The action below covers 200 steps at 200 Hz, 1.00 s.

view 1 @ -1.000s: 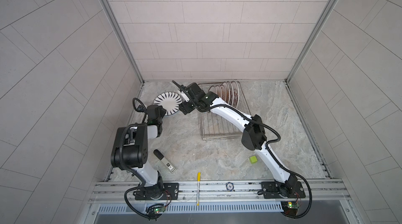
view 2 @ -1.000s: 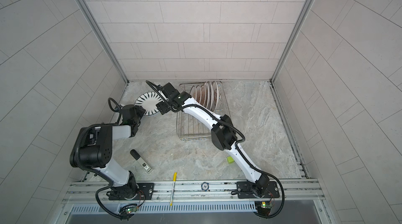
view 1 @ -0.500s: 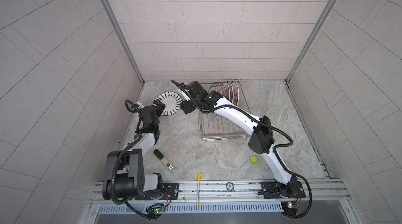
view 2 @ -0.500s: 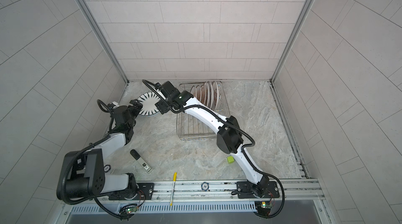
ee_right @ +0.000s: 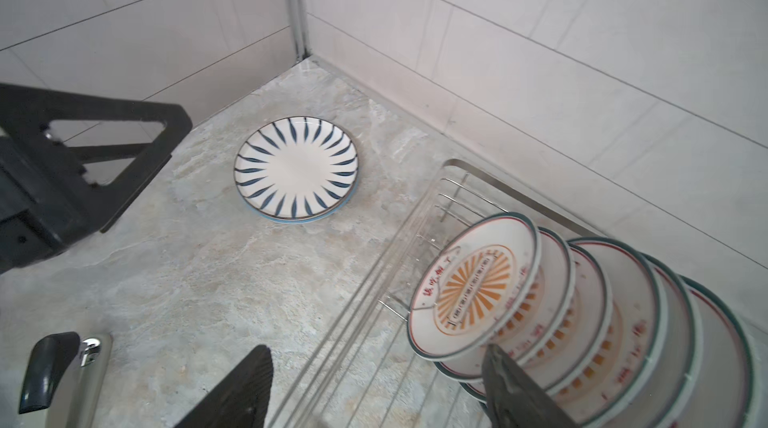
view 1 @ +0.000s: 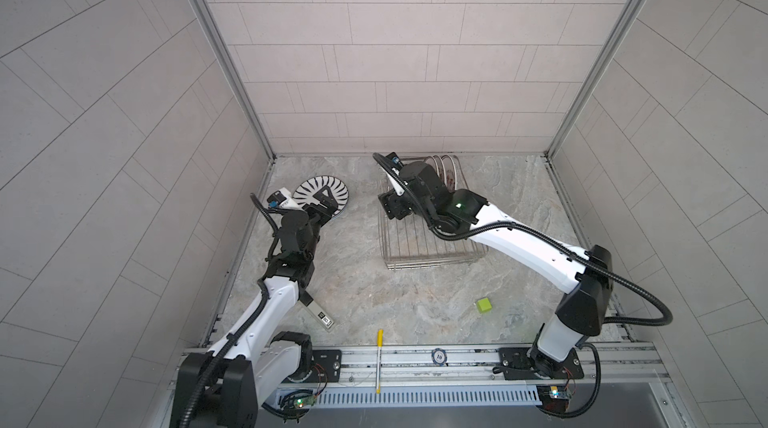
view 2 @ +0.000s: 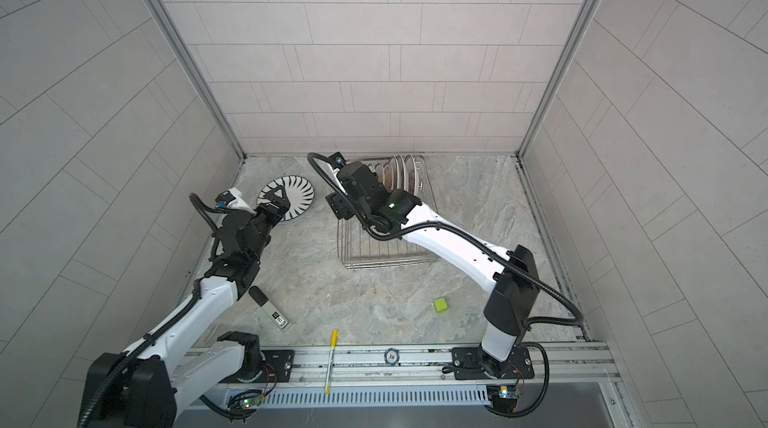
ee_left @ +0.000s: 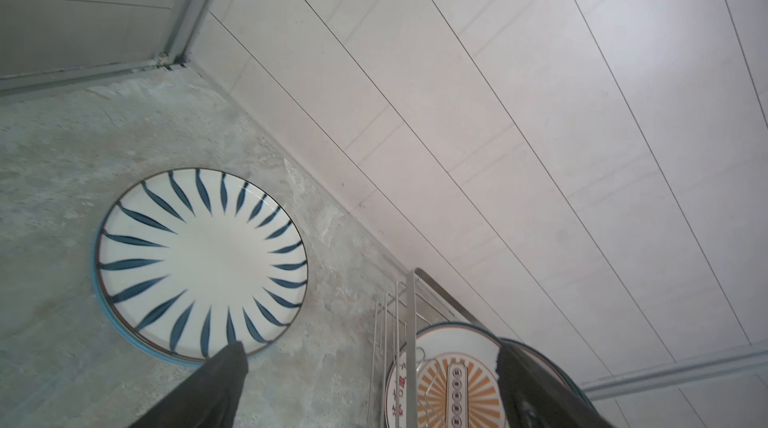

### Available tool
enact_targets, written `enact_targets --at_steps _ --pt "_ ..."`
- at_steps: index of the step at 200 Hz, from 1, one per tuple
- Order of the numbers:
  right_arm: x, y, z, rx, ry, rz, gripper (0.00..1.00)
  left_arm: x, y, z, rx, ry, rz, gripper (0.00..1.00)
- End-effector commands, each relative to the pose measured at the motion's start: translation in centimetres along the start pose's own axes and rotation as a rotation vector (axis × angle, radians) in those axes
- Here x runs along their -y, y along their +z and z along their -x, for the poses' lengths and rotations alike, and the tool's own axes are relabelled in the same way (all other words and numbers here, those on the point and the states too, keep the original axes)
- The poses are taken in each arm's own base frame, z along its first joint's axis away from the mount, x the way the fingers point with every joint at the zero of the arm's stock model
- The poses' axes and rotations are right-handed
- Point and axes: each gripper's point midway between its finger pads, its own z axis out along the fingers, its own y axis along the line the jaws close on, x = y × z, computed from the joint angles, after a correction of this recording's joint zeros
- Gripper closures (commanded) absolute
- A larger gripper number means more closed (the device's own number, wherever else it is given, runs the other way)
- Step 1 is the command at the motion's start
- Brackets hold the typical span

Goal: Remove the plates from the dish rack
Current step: 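Move the right gripper to the rim of the nearest sunburst plate in the rack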

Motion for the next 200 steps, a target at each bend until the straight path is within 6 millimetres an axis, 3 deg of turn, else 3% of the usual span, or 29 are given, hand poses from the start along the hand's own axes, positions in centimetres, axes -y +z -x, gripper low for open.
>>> enact_targets --at_steps 1,49,76,101,115,146,166,200 --pt "3.9 -2.3 0.8 0.073 0.052 -0.141 0.17 2.2 -0.7 -0.3 -0.001 0.072 -0.031 0.00" --pt "11.2 -5.8 -0.8 0.125 0.160 -0.397 0.16 7.0 -2.4 -2.7 -0.045 0.157 -0.176 0.00" --pt "15.0 -6.9 -2.1 0.135 0.267 -0.475 0.01 9.7 -3.2 -4.2 -0.075 0.232 -0.254 0.00" --pt "17.1 -7.3 -3.0 0.110 0.290 -0.504 0.00 12.2 -4.2 -5.6 -0.110 0.290 -0.387 0.00" --pt "17.5 -7.3 -3.4 0.090 0.288 -0.500 0.00 13.0 -4.7 -6.0 -0.092 0.286 -0.479 0.00" --pt "17.1 -6.3 -3.6 0.066 0.283 -0.434 0.00 13.0 -6.3 -6.0 -0.007 0.319 -0.597 0.00" --pt "16.1 -5.2 -3.4 0.070 0.270 -0.366 0.05 12.4 -5.0 -6.1 -0.098 0.369 -0.468 0.00" --pt "16.1 -3.5 -3.4 0.019 0.277 -0.378 0.19 13.8 -4.5 -8.4 -0.238 0.373 -0.509 0.00"
